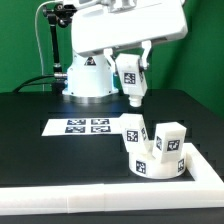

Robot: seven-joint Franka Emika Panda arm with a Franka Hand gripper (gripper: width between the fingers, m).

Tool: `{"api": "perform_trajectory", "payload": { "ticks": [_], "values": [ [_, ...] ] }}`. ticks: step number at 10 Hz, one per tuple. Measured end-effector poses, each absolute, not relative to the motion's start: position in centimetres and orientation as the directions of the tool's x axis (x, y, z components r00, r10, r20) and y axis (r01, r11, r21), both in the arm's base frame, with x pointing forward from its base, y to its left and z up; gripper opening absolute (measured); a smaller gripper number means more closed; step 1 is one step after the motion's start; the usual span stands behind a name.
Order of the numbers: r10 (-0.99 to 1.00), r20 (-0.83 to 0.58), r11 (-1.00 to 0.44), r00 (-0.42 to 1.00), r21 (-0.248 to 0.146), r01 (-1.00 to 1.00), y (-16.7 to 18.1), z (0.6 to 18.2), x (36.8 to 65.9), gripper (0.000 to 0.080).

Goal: Assemble stool

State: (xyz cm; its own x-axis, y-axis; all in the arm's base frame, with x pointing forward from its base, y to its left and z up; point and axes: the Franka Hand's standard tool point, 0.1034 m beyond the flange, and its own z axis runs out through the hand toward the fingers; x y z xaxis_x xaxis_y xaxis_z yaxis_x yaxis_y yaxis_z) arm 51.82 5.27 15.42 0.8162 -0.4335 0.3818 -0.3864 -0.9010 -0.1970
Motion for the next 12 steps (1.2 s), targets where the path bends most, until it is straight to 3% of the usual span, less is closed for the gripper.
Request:
{"api": "perform_trajectory", "payload": {
  "ticks": [2,4,8,12],
  "values": [
    [-0.417,0.376,-0.908,0.827,-0.201,-0.367,8.7,14.4,52.4,0.0328],
    [-0.386,0.379,-0.922,0.841,-0.181,-0.341,10.0,13.2,53.1,0.0328],
    [-0.366,0.457,-0.931,0.811,-0.186,-0.315,10.3,13.3,53.4,0.0328],
    [-0.317,0.500,-0.948,0.806,-0.159,-0.275,10.0,13.0,54.1,0.0328]
  ]
}}
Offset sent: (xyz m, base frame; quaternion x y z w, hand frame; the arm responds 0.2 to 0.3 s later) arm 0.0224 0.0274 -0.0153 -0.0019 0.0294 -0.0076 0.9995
